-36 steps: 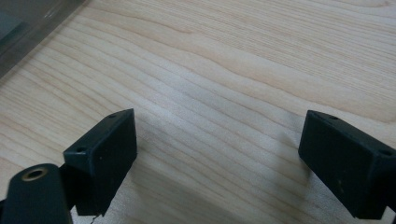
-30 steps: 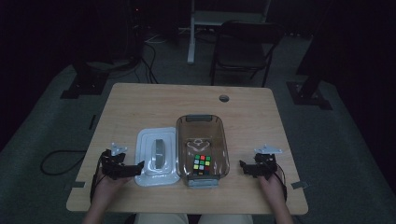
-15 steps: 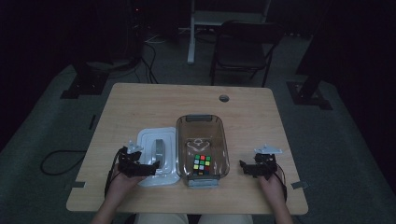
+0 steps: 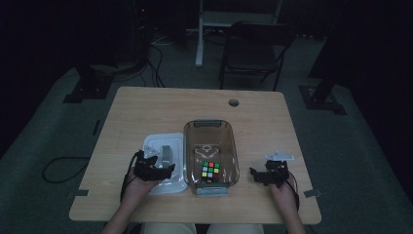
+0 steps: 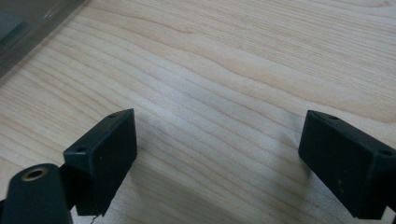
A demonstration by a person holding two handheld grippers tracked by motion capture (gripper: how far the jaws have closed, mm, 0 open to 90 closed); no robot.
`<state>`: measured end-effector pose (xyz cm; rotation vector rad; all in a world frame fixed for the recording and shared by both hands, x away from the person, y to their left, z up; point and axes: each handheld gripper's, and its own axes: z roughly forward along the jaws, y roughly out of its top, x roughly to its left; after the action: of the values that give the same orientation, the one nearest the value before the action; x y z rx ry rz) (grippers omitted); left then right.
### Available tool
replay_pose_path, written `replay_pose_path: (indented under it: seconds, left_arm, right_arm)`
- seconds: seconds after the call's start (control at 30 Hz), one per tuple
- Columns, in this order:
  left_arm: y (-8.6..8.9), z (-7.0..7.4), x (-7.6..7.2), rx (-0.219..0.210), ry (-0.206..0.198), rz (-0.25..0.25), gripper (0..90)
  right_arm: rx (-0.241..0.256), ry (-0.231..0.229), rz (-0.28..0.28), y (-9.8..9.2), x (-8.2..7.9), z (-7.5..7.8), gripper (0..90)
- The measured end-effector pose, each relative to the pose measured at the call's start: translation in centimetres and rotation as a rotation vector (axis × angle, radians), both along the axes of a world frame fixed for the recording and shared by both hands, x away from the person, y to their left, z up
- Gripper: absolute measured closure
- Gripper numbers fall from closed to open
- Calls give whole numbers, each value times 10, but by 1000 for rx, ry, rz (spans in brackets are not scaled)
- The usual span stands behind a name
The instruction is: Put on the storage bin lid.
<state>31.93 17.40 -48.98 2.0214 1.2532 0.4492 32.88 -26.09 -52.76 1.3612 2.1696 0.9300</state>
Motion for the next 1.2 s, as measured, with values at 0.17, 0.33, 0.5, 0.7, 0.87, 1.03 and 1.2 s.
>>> replay_pose_path:
  seconds: [0.17,0.33,0.5,0.7,0.87,1.03,1.2]
  left_arm:
    - [-5,-4,4,2,12,-3,319]
    - [-10,-7,7,-9,6,-17,415]
    - [-11,-10,9,4,2,-14,507]
    - [-6,-10,9,-27,13,-14,608]
    - [-3,-9,8,-41,10,-9,639]
    - [5,-6,7,-64,-3,8,693]
    - [18,-2,8,-82,-16,-4,705]
  right_arm:
    - [0,0,0,0,0,0,113]
    - [0,0,0,0,0,0,113]
    - [0,0,0,0,0,0,113]
    - [0,0,0,0,0,0,113]
    - [5,1,-1,0,0,0,113]
    - [53,7,-2,-5,1,1,113]
    - [43,7,12,0,-1,1,113]
